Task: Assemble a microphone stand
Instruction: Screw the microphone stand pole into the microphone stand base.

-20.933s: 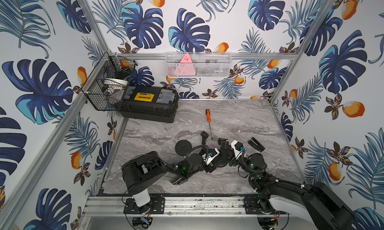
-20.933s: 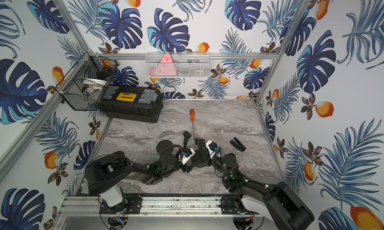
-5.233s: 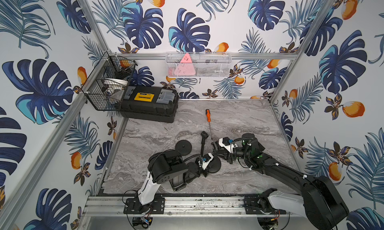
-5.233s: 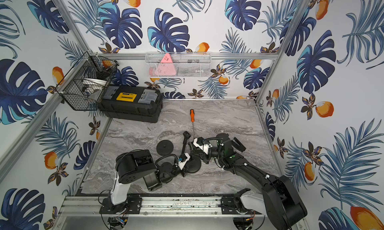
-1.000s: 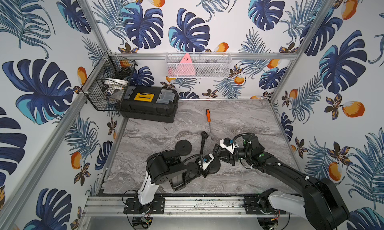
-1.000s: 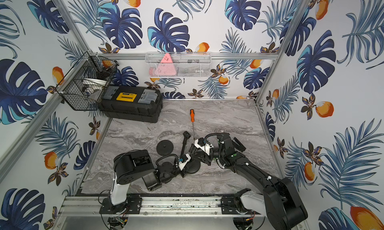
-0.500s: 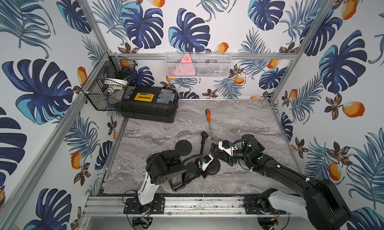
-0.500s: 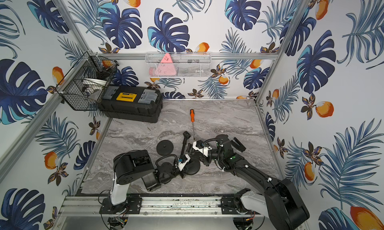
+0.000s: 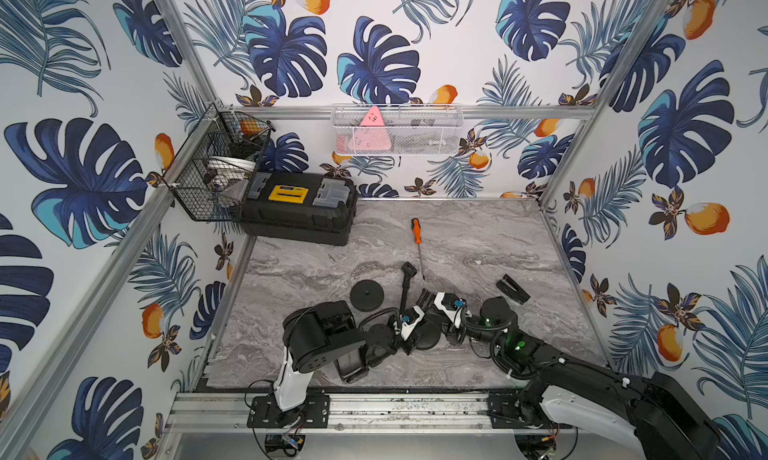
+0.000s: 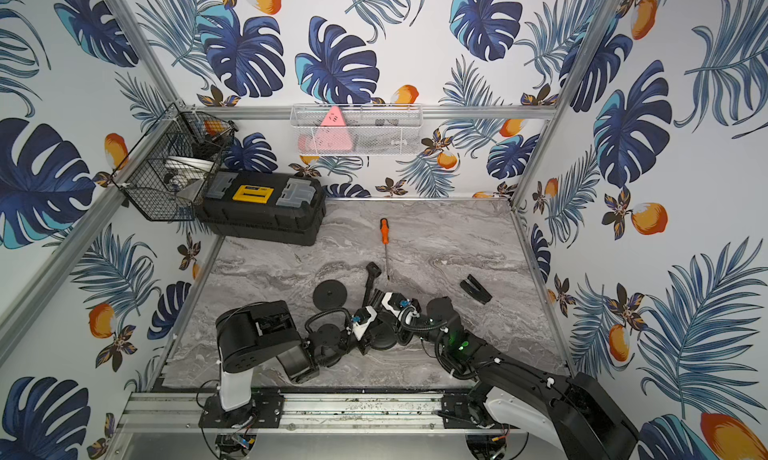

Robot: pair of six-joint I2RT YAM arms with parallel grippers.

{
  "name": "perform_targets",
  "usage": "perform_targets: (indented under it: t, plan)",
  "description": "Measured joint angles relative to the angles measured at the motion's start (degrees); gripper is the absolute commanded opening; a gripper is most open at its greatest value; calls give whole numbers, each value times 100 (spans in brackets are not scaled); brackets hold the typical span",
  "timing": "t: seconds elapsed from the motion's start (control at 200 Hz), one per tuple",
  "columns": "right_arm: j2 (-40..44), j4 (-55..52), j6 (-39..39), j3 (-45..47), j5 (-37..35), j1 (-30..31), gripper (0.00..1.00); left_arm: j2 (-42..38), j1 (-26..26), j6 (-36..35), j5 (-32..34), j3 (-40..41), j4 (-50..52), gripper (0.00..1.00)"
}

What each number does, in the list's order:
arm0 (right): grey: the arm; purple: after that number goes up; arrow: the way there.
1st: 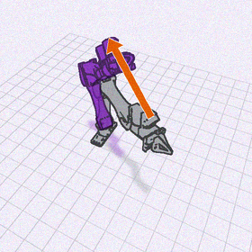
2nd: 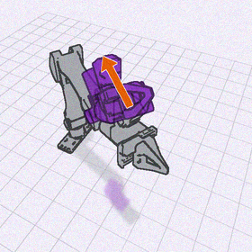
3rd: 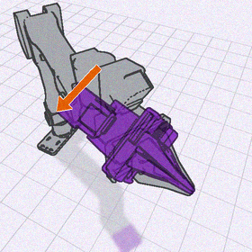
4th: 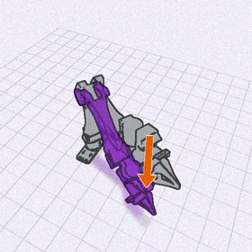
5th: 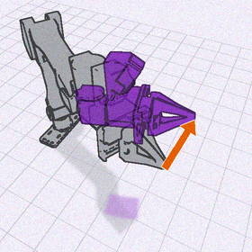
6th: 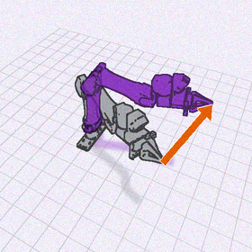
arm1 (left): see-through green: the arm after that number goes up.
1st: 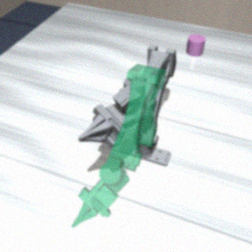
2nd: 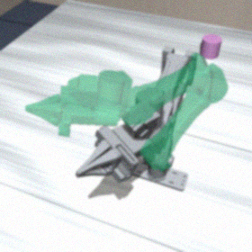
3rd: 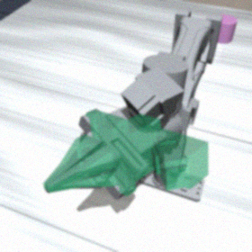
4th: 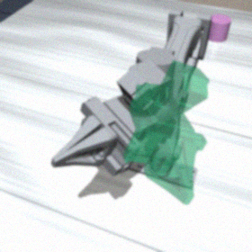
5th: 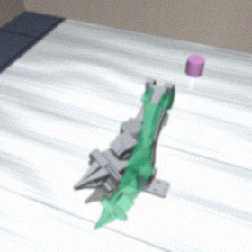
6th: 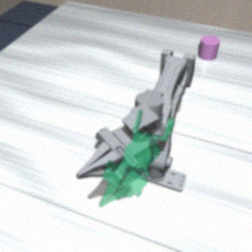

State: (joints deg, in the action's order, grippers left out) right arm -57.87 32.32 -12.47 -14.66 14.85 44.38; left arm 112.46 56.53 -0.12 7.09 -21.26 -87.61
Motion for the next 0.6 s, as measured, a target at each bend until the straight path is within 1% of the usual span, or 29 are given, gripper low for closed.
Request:
perform_targets:
  t: [0.14, 0.31, 0.46, 0.6]
  plan:
    - [162, 186, 433, 186, -1128, 560, 0, -2, 0, -2, -44, 2, 9, 30]
    - [258, 249, 885, 293, -2304, 1145, 0, -4, 0, -2, -96, 2, 20, 29]
    - [17, 450, 1150, 271, -3499, 1834, 0, -4, 0, -2, -107, 2, 26, 29]
    - [-251, 520, 1390, 160, -4341, 2243, 0, -4, 0, 4, -107, -2, 20, 27]
